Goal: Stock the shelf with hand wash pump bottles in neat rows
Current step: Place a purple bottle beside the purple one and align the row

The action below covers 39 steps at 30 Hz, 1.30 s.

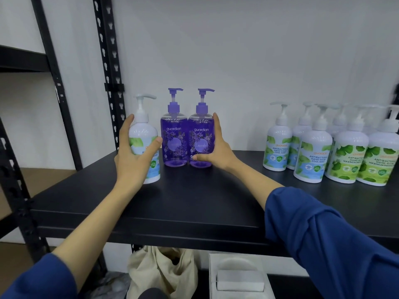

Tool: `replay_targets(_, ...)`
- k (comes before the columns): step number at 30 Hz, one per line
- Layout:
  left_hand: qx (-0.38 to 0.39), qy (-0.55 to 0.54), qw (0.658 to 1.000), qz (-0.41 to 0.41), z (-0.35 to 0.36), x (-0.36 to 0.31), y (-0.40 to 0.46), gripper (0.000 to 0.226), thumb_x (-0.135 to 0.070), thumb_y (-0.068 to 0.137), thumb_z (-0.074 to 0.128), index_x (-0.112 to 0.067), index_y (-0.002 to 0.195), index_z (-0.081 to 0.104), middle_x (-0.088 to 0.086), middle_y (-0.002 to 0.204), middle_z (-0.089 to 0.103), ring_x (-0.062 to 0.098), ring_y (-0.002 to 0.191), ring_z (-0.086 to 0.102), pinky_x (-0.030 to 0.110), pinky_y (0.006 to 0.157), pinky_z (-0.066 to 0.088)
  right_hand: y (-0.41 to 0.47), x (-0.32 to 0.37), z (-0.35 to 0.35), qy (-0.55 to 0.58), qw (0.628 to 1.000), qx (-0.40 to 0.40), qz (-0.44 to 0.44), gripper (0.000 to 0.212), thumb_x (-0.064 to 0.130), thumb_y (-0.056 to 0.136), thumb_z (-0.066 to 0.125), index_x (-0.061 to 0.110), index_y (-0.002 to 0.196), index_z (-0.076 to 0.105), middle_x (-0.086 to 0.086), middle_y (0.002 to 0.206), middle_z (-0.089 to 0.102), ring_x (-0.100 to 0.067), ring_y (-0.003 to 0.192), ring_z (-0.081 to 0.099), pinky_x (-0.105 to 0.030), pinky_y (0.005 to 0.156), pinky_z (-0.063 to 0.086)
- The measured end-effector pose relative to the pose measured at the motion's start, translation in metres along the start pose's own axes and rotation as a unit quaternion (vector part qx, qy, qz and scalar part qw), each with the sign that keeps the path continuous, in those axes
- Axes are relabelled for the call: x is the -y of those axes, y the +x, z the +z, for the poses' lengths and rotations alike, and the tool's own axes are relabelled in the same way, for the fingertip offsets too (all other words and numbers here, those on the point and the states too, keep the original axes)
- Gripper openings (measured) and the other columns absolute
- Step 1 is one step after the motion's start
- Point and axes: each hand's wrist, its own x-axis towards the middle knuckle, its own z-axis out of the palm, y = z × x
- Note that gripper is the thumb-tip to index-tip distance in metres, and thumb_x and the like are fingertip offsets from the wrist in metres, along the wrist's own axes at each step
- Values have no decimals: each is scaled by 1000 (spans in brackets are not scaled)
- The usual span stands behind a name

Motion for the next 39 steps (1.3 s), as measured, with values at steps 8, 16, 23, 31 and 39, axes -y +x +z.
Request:
replay_targets(8,9,-45,999,-14,35,-21,-5,69,-28,82,72,-42,138,34,-20,112,56,3,97,61,34,93,51,-55,49,-39,-284,949,101,97,57,27,87,65,11,137,44,-12,128,58,-27,112,56,-31,90,45)
replay_targets(16,58,-120,991,-22,122,-64,-36,65,-26,83,70,-46,133,34,-21,111,57,1,96,61,32,94,50,-180,53,-127,-420,892,33,161,32,44,93,49,29,118,63,5,121,63,-18,110,56,-32,84,46)
replay_targets(23,115,-121,985,-39,196,-72,-72,72,-35,83,69,-44,141,28,-14,126,52,15,112,56,42,97,48,-249,33,-157,-430,882,38,190,52,61,95,20,42,140,38,13,153,30,-11,143,22,-29,112,19)
replay_targets(31,194,-71,978,-36,238,-70,-84,76,-36,87,66,-41,146,19,-12,129,44,12,111,47,27,88,40,-262,6,-141,-490,853,-171,50,53,47,98,24,29,103,73,4,108,71,-17,103,67,-32,84,52)
replay_targets(39,251,-57,966,-16,235,-56,-87,76,-42,82,69,-38,142,22,-7,133,48,12,116,53,26,92,47,-264,-2,-135,-473,852,-222,26,41,40,93,37,25,98,75,3,104,73,-18,101,67,-28,84,46)
